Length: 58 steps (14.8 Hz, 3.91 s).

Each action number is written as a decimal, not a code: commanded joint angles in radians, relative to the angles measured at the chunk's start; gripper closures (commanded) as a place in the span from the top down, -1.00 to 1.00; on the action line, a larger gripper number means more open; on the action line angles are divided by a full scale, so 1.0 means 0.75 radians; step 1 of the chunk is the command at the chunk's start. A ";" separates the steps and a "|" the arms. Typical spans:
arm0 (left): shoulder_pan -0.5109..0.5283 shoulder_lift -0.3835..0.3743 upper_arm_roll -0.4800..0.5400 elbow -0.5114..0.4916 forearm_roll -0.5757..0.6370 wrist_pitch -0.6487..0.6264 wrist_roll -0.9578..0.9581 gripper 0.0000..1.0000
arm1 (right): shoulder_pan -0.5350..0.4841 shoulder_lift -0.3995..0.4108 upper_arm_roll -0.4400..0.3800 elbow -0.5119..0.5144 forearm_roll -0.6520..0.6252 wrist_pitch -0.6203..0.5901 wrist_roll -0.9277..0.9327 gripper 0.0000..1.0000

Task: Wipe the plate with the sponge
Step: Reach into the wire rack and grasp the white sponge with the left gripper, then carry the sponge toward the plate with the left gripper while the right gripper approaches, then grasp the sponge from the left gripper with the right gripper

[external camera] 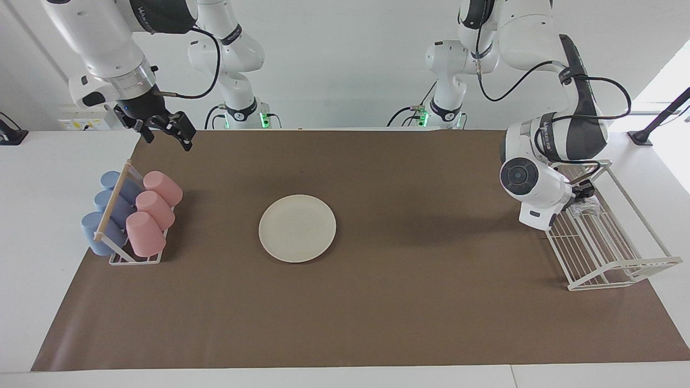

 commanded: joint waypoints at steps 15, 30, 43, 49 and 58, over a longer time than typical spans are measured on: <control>0.008 -0.038 0.026 0.393 -0.877 -0.238 -0.039 -1.00 | 0.005 -0.071 0.158 0.002 0.233 -0.116 1.558 1.00; 0.200 -0.395 0.026 -0.242 -2.354 0.028 0.043 -1.00 | 0.190 -0.108 0.183 -0.082 0.228 0.138 1.857 1.00; -0.002 -0.805 0.017 -0.962 -3.073 0.239 0.646 -1.00 | 0.305 -0.106 0.185 -0.100 0.196 0.197 1.929 1.00; -0.169 -0.827 0.015 -0.995 -3.218 0.298 0.759 -1.00 | 0.477 -0.067 0.189 -0.096 0.196 0.310 2.239 1.00; -0.178 -0.852 0.013 -1.009 -3.253 0.279 0.859 -1.00 | 0.710 -0.095 0.191 -0.241 0.202 0.526 2.511 1.00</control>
